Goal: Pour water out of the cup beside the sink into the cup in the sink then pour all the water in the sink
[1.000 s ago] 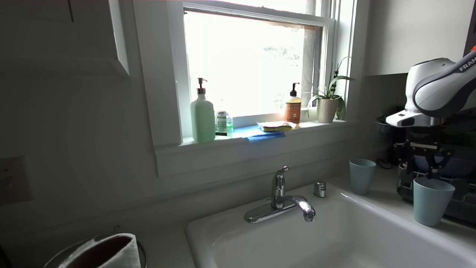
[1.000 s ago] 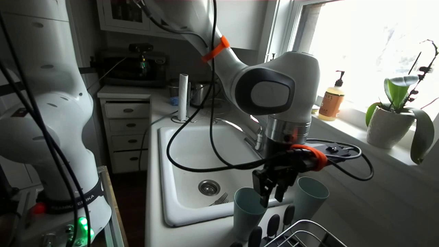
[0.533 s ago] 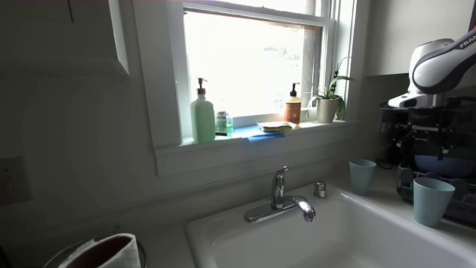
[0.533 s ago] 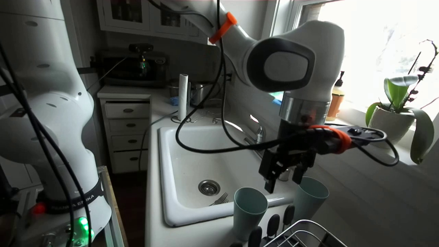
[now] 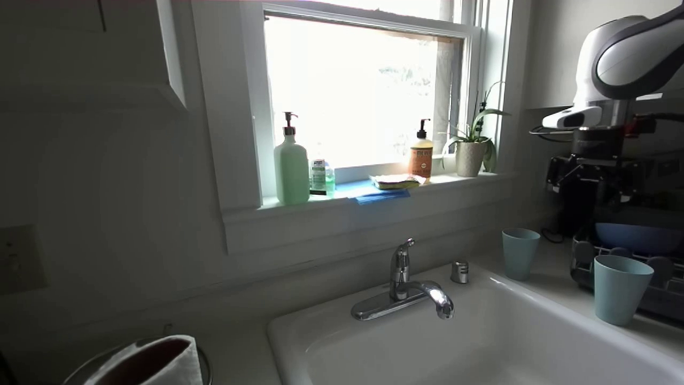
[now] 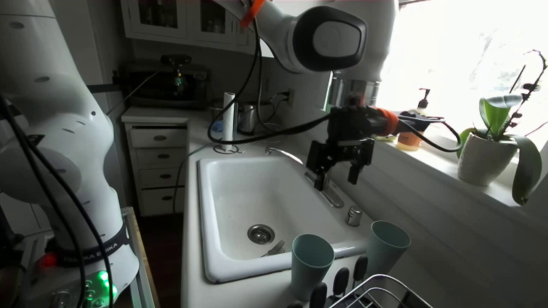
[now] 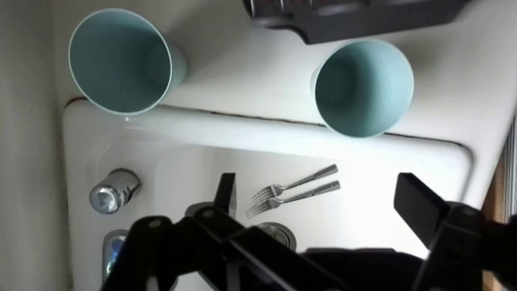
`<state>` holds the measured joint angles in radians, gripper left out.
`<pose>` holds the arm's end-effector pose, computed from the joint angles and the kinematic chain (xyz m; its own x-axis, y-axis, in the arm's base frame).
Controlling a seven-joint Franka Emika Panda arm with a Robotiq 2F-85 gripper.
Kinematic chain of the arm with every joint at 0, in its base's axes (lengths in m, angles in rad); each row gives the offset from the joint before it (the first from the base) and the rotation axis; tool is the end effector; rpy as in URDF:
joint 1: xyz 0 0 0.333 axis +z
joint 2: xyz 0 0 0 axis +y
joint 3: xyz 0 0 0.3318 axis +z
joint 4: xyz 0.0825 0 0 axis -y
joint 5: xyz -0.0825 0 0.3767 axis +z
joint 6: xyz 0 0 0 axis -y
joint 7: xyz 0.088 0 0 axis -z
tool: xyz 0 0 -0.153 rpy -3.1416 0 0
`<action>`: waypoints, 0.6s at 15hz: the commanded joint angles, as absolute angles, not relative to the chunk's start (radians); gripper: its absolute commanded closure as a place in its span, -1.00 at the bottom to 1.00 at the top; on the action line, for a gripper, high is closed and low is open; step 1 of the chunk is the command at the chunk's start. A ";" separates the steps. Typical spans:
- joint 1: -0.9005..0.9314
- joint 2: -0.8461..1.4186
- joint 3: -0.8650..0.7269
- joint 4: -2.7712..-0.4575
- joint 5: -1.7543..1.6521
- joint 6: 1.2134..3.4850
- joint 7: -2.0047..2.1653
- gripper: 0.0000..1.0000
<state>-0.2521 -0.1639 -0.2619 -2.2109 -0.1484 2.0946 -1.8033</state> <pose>0.4245 -0.2572 0.4233 0.2059 0.9738 -0.0960 0.9786 -0.2051 0.0187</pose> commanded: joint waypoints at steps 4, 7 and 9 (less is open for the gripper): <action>-0.198 -0.291 -0.218 -2.270 -0.180 2.078 -1.655 -1.00; -0.195 -0.326 -0.216 -2.275 -0.196 2.069 -1.627 -1.00; -0.194 -0.352 -0.216 -2.281 -0.205 2.065 -1.614 -1.00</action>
